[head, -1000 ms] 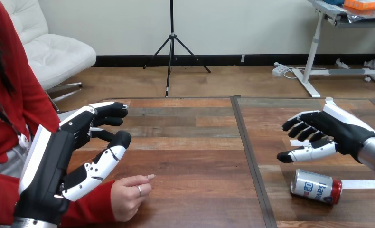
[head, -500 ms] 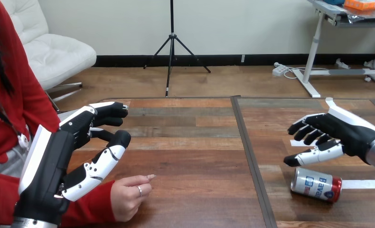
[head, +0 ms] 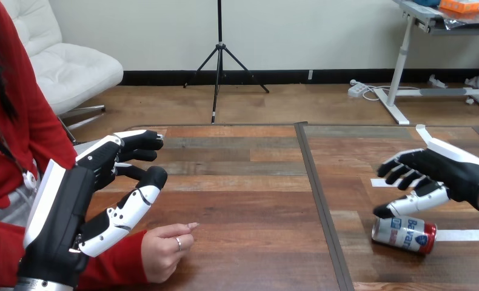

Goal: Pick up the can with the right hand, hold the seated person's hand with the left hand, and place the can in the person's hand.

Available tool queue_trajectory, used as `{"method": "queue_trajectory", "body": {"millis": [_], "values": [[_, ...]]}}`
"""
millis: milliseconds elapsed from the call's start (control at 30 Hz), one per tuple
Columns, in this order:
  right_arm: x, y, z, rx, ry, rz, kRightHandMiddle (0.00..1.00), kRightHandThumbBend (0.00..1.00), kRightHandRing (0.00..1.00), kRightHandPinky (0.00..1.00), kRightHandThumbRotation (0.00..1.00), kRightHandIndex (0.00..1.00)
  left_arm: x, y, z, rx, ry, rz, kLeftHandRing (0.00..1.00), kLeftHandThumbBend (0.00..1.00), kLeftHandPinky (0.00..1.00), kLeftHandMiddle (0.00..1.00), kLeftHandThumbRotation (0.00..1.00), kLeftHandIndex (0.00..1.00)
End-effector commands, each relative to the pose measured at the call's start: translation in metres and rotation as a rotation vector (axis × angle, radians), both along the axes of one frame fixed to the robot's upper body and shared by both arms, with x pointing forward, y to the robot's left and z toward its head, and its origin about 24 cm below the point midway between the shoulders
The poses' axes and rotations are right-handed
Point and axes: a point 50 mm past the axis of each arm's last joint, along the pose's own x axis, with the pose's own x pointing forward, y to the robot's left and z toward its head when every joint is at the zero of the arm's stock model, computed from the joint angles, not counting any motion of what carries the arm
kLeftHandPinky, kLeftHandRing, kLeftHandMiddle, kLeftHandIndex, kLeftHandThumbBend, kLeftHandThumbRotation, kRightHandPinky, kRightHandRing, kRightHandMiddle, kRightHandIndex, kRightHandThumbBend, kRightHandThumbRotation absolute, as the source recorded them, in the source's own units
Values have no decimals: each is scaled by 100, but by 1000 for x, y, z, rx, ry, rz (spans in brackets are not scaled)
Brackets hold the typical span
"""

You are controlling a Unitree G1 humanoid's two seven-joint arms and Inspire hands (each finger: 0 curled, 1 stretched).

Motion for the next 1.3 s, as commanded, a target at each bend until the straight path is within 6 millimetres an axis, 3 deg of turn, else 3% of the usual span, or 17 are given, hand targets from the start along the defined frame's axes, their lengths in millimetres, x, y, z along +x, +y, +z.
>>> {"method": "queue_trajectory", "body": {"millis": [0,967,1133,1267], "values": [[4,-6,24,-23,-50,4,77,100,75,71,36,77,4,-1,7,3,-40,-14,72,53,61,73,61,70],[2,-17,14,-113,9,-28,80,100,79,70,25,78,5,-1,7,-1,-46,-24,72,53,61,73,61,70],[1,-14,-12,-159,-18,-57,80,100,78,70,23,78,5,-2,8,-1,-55,-28,72,55,61,73,60,70],[0,-13,-22,-182,-30,-60,79,100,76,67,23,78,5,-2,8,0,-56,-28,71,55,60,73,60,69]]}}
